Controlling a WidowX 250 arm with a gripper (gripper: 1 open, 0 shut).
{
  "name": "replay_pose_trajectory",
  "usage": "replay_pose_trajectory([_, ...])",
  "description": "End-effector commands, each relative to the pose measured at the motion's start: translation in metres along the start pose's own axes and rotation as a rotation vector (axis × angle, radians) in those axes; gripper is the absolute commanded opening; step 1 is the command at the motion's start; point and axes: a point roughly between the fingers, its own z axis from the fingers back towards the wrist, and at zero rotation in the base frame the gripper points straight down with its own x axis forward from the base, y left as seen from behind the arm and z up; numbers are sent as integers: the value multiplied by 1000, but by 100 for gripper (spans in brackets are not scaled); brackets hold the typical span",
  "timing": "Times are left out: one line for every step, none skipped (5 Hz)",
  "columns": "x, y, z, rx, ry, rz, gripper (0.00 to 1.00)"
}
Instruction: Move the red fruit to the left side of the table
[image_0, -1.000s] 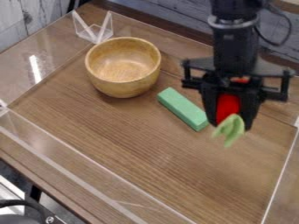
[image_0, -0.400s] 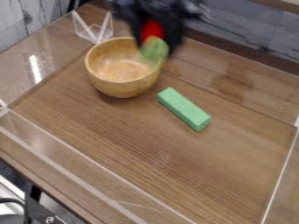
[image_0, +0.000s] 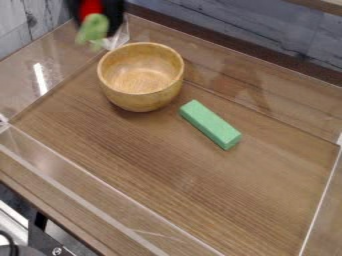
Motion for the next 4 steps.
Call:
replay_pose_trajectory([2, 28, -5, 25, -22, 81, 0])
replay_pose_trajectory([11, 34, -18, 44, -20, 122, 0])
replay_pose_trajectory([22, 29, -27, 56, -13, 104, 0])
replay_pose_trajectory([43, 44, -34, 60, -14, 110, 0])
